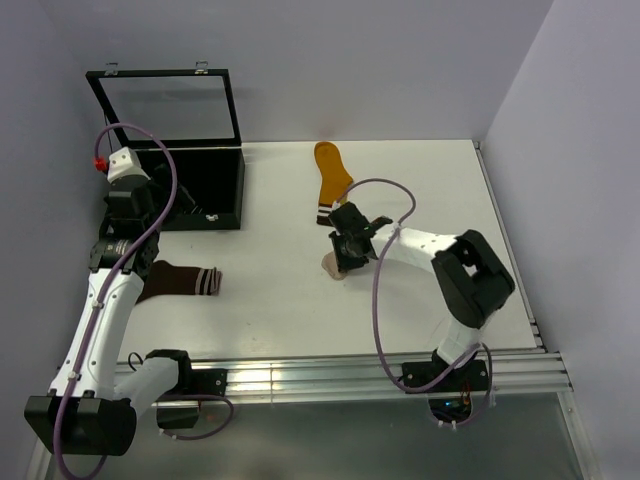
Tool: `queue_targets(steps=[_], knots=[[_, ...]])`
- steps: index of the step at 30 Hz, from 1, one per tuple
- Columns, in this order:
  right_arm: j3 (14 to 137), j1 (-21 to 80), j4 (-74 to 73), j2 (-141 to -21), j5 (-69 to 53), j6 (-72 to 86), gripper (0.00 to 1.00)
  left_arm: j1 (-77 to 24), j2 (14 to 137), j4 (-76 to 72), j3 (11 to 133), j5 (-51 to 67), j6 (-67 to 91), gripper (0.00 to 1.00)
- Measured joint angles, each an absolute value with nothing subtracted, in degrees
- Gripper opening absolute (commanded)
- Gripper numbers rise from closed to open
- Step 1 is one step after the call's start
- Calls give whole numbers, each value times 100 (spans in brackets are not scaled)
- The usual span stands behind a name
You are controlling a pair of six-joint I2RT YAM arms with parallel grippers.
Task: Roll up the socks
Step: Adjust the sock at the center of the board.
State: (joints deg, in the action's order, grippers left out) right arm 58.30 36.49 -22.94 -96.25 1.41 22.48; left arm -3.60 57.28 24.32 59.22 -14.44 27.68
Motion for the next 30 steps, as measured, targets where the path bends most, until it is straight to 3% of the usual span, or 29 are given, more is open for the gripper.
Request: queue_targets(steps=[7,10,16,20,30], knots=[[6912,4045,-2486,-10728,-60,2150,31,-360,5728,2425,5920,-1474,2768,91],[8049,4244,-2604,-11572,-259,2145,39,-357,5754,2425,5920,-1476,2768,91],[9647,4346,-2580,-12514,-213,2158,46,-357,5835,2425,5920,-1474,2768,91],[9507,4241,-2497,-12140,198,2112,46,-357,5841,2425,5920,-1472,2768,91],[7679,3225,-2049,-10460,760,2141,45,-357,5887,2408,5913,-1177,2762,91]])
